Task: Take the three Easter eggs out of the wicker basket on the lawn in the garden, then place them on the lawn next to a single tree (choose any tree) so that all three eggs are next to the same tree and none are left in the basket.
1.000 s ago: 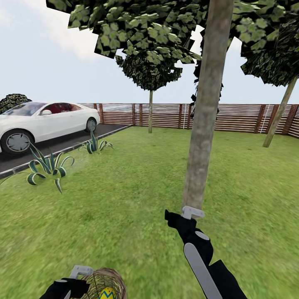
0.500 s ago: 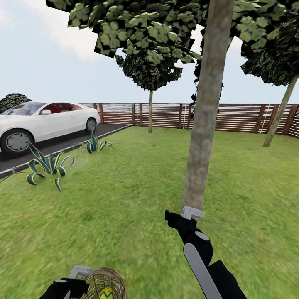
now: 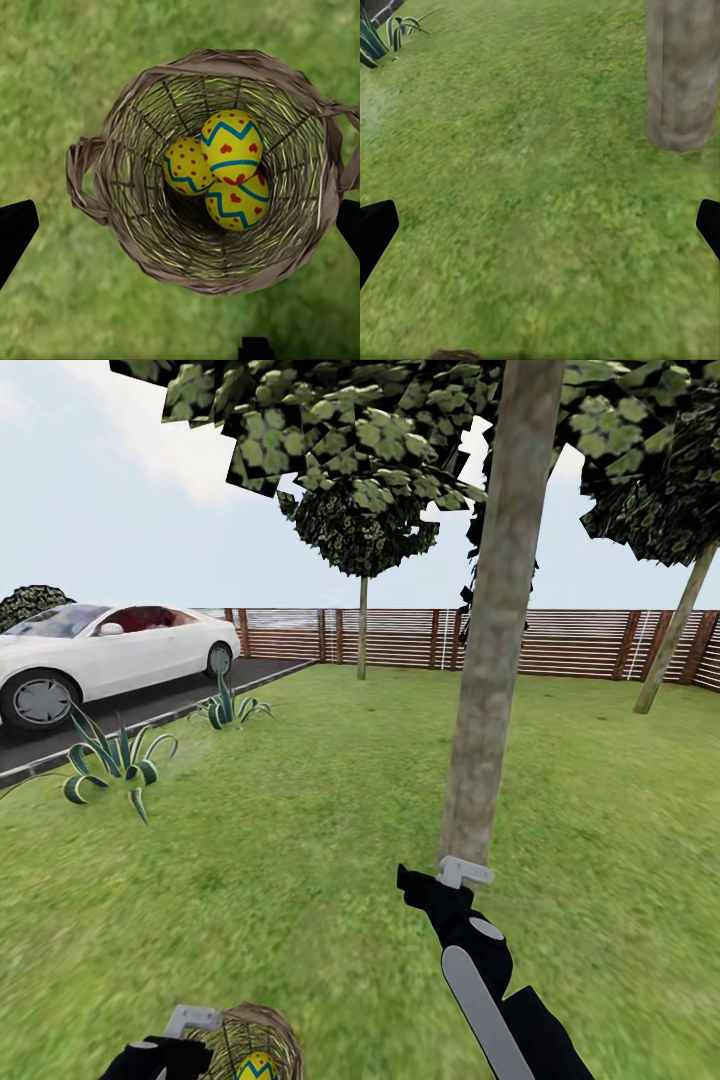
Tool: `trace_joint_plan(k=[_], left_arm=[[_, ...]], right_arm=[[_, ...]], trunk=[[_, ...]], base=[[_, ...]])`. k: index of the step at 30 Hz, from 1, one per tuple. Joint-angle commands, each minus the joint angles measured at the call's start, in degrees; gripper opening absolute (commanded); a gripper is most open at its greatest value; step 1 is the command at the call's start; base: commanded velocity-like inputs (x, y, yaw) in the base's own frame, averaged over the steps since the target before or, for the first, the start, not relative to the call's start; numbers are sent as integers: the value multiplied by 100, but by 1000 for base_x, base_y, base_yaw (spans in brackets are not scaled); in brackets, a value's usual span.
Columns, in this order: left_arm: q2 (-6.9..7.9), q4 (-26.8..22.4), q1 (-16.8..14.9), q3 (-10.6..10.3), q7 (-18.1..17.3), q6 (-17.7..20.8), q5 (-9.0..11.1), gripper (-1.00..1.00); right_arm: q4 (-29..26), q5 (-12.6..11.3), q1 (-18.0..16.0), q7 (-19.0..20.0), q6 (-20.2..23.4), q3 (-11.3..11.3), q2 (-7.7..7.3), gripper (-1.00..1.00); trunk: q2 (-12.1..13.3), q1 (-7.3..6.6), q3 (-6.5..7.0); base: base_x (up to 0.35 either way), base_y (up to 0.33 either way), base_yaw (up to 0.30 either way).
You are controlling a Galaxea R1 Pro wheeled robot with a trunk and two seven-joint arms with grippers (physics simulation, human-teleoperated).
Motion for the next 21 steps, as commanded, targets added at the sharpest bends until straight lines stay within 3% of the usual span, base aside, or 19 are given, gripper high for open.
trace_joint_plan(k=[1, 21], left_arm=[[8, -2, -4, -30, -4, 31, 31, 100], [12, 93, -6, -30, -257, 28, 40, 100]], right_arm=[[-9, -41, -7, -49, 15, 6, 0, 100], [-13, -49, -7, -49, 13, 7, 0, 100]], trunk=[[-50, 24, -29], [-852, 464, -388]], base=[[0, 0, 0], [0, 0, 0]])
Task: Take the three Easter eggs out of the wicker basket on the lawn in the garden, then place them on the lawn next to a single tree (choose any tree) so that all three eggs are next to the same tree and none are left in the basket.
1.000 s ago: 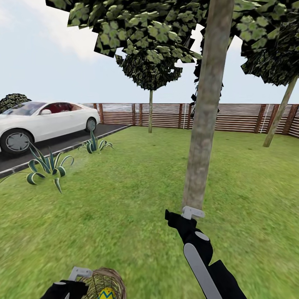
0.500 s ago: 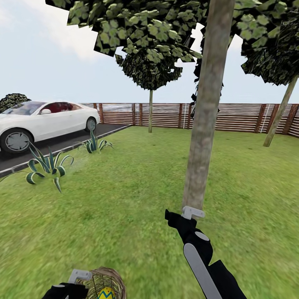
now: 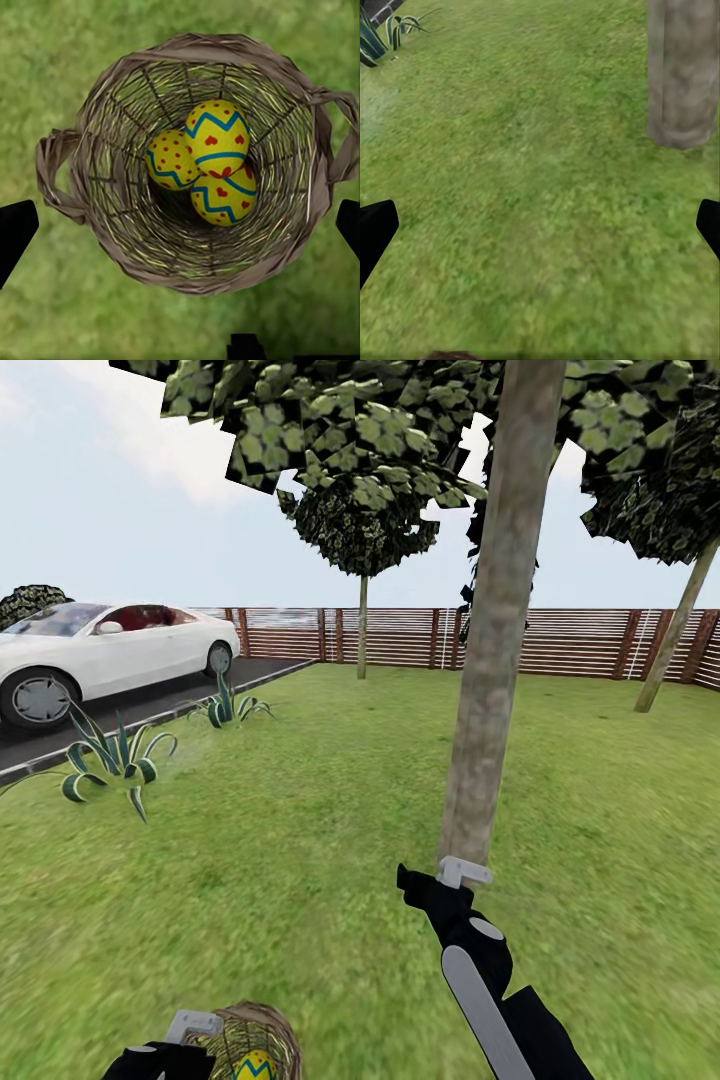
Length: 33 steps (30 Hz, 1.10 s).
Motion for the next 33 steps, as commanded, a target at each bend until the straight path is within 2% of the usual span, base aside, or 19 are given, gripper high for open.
trace_joint_plan(k=[1, 15, 21, 25, 33], left_arm=[[8, -11, -3, -30, -40, 35, 32, 100], [27, -15, -3, -28, -135, 35, 33, 100], [222, -19, -3, -18, -183, 38, 56, 100], [368, -20, -3, -13, -404, 38, 65, 100], [414, -12, -3, -12, -480, 24, 60, 100]], right_arm=[[-7, -41, -7, -49, 15, 4, 0, 100], [-10, -41, -7, -49, 15, 32, 18, 100], [-14, -41, -7, -47, 15, 46, 27, 100], [-18, -41, -7, -41, 21, 60, 38, 100], [-15, -49, -7, -40, 24, 64, 48, 100]], trunk=[[-48, 24, -27], [-610, 331, -279], [-851, 463, -386], [-1011, 551, -458], [-1332, 727, -602]], base=[[0, 0, 0], [0, 0, 0], [0, 0, 0], [0, 0, 0], [0, 0, 0]])
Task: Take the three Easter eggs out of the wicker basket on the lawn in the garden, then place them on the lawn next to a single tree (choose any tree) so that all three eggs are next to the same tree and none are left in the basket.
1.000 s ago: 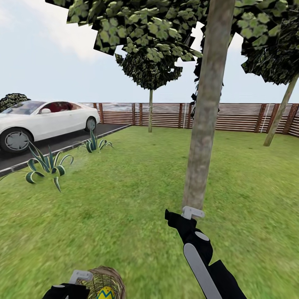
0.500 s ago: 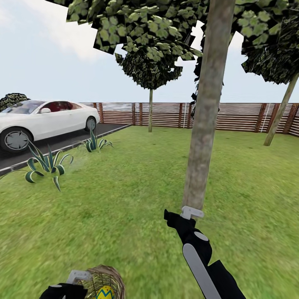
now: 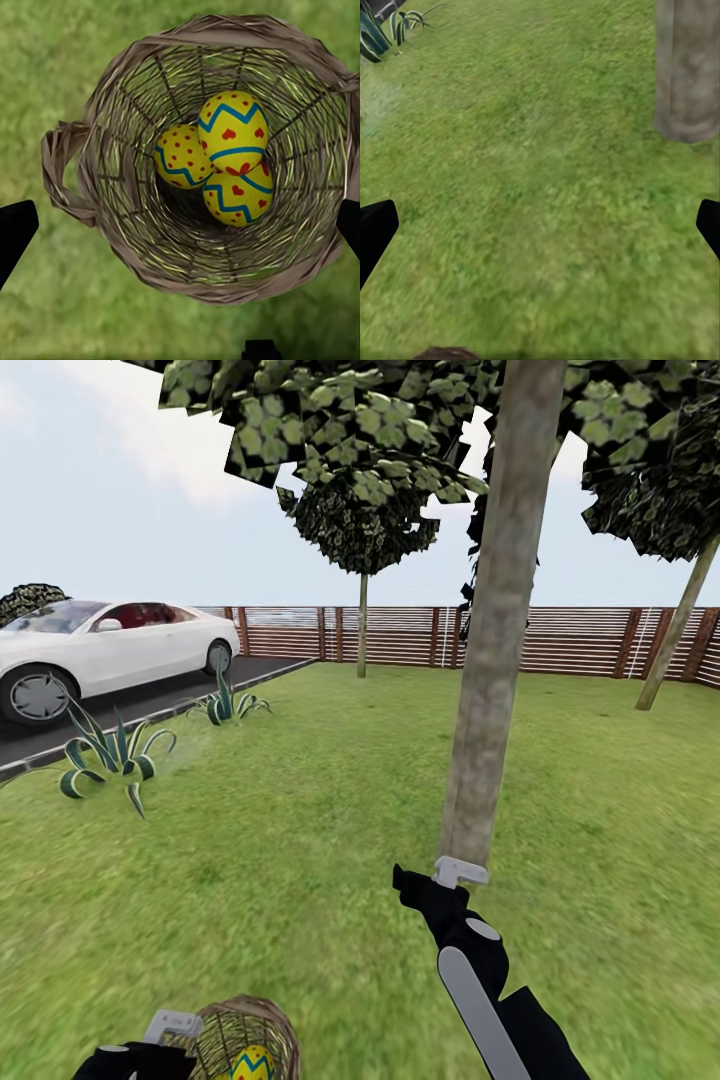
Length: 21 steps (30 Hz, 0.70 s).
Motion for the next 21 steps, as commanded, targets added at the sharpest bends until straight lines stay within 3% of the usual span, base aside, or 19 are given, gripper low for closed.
trace_joint_plan(k=[1, 21], left_arm=[[8, -11, -2, -29, -1, 33, 35, 100], [-21, -38, -9, -29, 1, 21, 37, 100]], right_arm=[[-7, -41, -6, -49, 15, 5, -1, 100], [-3, -42, -6, -49, 15, 9, 10, 100]], trunk=[[-47, 23, -26], [-849, 462, -385]], base=[[0, 0, 0], [0, 0, 0]])
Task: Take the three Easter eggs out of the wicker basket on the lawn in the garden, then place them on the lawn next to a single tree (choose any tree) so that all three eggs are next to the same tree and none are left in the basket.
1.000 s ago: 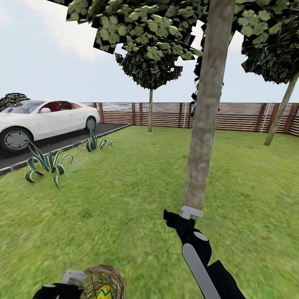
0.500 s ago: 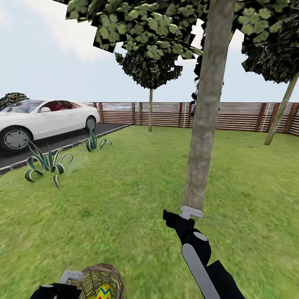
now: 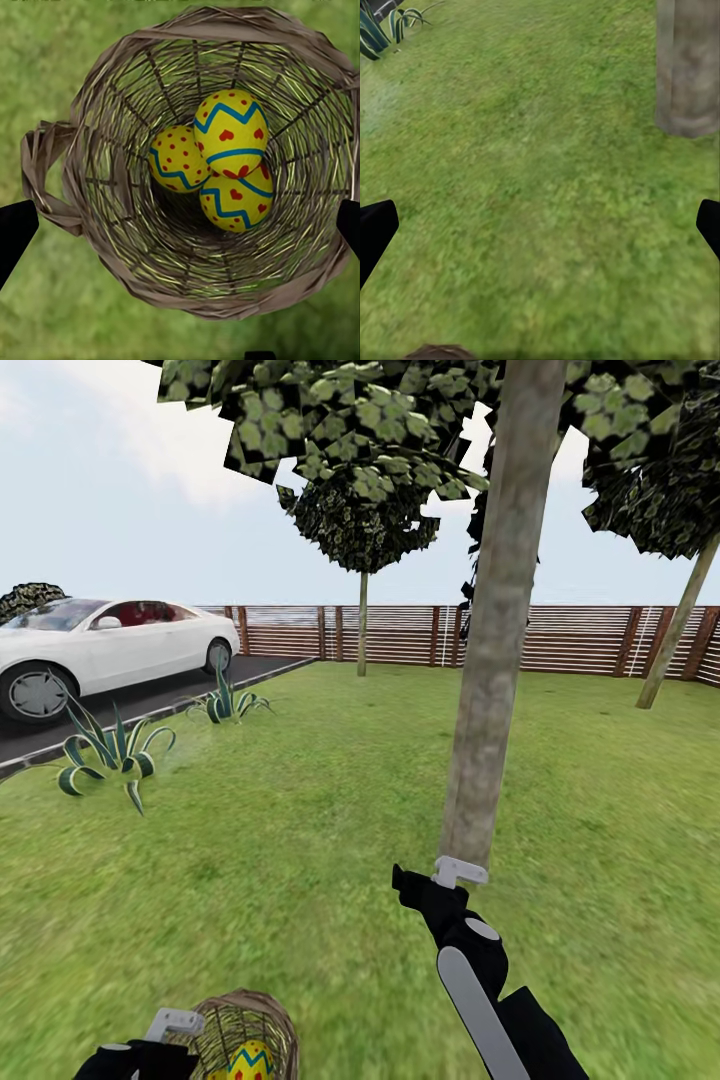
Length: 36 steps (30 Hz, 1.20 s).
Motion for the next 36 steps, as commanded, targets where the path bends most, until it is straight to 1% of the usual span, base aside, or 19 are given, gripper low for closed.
trace_joint_plan(k=[1, 24, 36], left_arm=[[6, -14, -3, -29, 1, 33, 36, 100], [22, -42, -5, -29, 10, 20, 41, 100], [31, -3, -5, -29, 10, -111, 33, 100]], right_arm=[[-7, -41, -6, -49, 15, 6, 1, 100], [-2, -41, -6, -49, 15, 5, 3, 100], [1, -42, -6, -49, 15, 4, 3, 100]], trunk=[[-46, 23, -26], [-969, 528, -439], [-1450, 792, -654]], base=[[0, 0, 0], [0, 0, 0], [0, 0, 0]])
